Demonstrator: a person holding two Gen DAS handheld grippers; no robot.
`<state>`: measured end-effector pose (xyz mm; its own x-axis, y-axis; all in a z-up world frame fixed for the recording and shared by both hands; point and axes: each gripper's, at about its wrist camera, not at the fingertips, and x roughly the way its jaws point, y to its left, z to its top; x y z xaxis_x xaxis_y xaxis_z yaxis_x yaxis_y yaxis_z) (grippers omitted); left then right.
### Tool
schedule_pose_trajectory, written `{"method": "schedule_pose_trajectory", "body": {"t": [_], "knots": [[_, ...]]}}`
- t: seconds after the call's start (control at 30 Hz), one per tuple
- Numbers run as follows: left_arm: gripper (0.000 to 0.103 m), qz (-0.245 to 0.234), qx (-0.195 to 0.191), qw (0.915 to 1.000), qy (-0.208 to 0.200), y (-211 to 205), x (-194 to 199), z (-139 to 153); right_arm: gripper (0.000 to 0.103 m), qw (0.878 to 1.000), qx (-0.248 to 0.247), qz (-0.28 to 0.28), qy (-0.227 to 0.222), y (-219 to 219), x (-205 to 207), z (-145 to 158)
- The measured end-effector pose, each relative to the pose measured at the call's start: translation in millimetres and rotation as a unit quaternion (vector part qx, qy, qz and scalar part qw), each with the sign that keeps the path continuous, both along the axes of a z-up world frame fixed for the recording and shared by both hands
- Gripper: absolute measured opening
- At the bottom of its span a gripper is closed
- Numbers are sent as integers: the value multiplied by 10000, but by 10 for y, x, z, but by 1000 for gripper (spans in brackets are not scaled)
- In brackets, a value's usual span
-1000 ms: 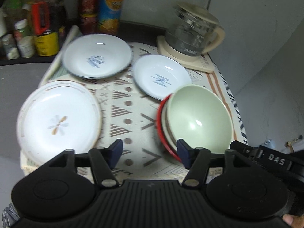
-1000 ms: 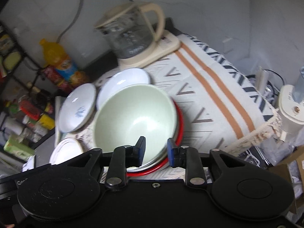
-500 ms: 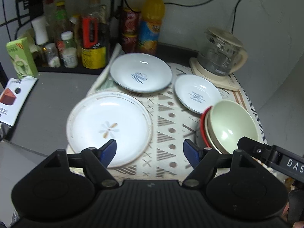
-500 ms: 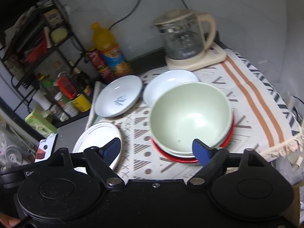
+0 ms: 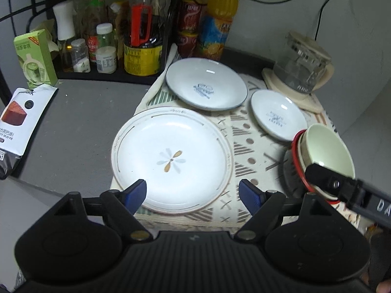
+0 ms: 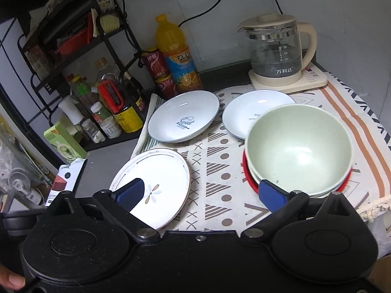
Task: Organize plates and bowls
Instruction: 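Move the right gripper to the white 'Sweet' plate and grasp its rim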
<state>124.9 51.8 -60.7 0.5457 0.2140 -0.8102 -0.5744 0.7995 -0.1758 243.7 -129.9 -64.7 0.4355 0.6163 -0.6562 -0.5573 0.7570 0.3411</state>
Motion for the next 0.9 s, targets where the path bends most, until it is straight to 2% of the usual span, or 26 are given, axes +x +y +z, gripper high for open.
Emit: {"method": "schedule_pose_trajectory", "body": {"t": [0.17, 0.3, 0.4, 0.9], "knots": [[81, -216, -193, 9996, 30, 308, 32, -96, 100, 9998, -53, -100, -140, 229, -11, -83], [81, -394, -107, 9992, -7, 538, 140, -99, 101, 9997, -71, -136, -178, 454, 24, -142], [81, -490, -253, 9984, -116, 752, 256, -111, 100, 9993, -158, -217, -241, 623, 73, -186], [83, -986, -613, 9931, -181, 1522, 951, -377, 99, 9968, -176, -765, 176, 1221, 573, -502]]}}
